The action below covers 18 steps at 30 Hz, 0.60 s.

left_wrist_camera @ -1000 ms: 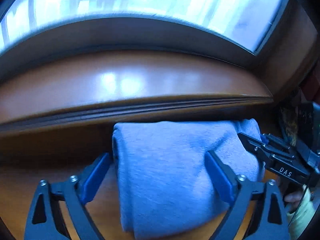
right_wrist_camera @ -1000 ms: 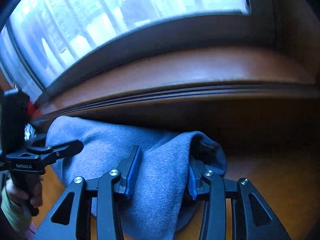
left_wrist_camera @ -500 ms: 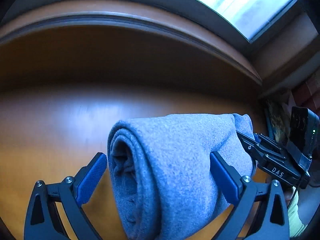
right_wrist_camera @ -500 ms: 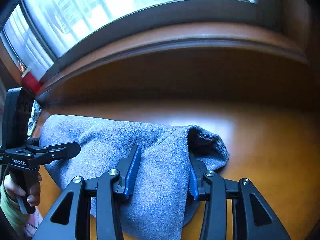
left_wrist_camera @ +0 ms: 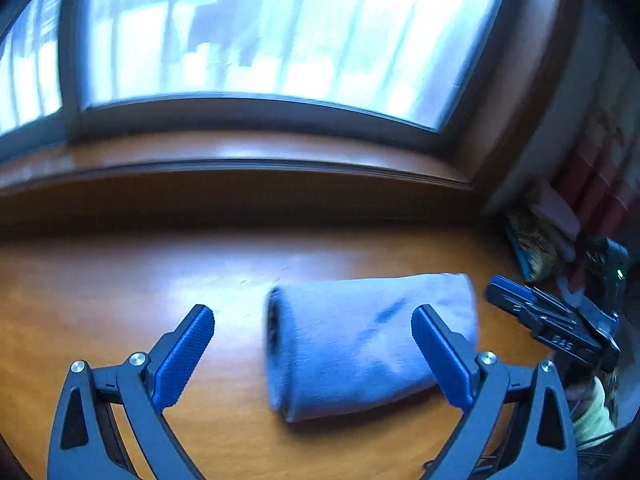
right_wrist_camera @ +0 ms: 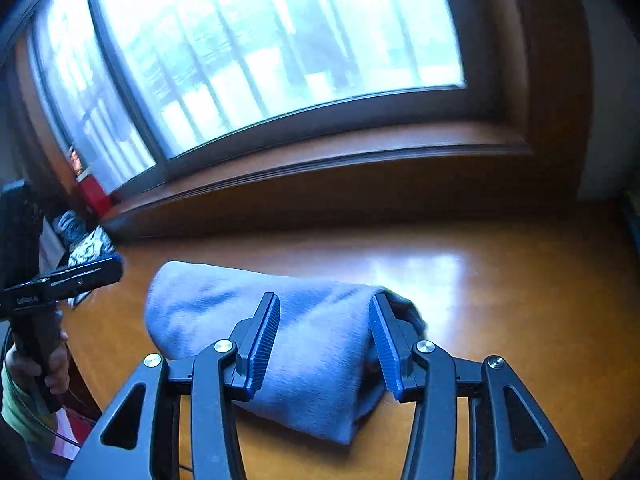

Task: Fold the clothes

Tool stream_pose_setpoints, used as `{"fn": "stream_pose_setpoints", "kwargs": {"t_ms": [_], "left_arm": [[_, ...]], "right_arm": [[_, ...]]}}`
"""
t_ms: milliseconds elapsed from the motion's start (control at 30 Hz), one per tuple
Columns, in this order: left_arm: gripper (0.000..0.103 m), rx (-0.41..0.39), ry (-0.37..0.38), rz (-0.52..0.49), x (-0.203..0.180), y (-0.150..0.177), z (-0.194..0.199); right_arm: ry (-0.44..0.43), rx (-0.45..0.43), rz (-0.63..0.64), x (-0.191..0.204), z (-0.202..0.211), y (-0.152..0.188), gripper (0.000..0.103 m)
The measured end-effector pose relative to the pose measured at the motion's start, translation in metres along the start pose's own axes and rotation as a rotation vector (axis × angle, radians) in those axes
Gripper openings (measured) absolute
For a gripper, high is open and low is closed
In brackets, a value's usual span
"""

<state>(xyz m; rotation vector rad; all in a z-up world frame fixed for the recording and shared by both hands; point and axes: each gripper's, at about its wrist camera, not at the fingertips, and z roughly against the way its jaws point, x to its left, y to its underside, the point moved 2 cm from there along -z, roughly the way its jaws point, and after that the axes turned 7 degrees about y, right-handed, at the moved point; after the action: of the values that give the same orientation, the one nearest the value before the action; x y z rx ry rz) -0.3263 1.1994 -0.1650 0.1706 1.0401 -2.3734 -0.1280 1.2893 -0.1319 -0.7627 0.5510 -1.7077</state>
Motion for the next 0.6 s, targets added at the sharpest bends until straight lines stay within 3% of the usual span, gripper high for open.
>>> {"fn": "stream_pose_setpoints", "kwargs": {"t_ms": [133, 300, 333, 400, 467, 600], "left_arm": [[0.100, 0.040, 0.043, -0.086, -0.013, 0.003, -0.027], [0.101, 0.171, -0.036, -0.138, 0.001, 0.026, -0.085], [0.102, 0.175, 0.004, -0.092, 0.011, 0.032, -0.089], [0.103, 0.212, 0.139, 0.094, 0.038, 0.037, -0.095], [0.103, 0.207, 0.187, 0.158, 0.051, 0.044, -0.092], [0.100, 0.187, 0.120, 0.045, 0.040, 0.036, -0.073]], "right_arm": [[-0.029, 0.049, 0.014, 0.017, -0.030, 0.008, 0.047], [0.022, 0.126, 0.025, 0.028, -0.068, 0.025, 0.047], [0.016, 0.129, 0.018, 0.029, -0.070, 0.026, 0.048], [0.005, 0.133, 0.003, 0.030, -0.072, 0.028, 0.048], [0.012, 0.133, -0.002, 0.032, -0.073, 0.029, 0.048], [0.016, 0.125, -0.005, 0.035, -0.068, 0.027, 0.048]]}}
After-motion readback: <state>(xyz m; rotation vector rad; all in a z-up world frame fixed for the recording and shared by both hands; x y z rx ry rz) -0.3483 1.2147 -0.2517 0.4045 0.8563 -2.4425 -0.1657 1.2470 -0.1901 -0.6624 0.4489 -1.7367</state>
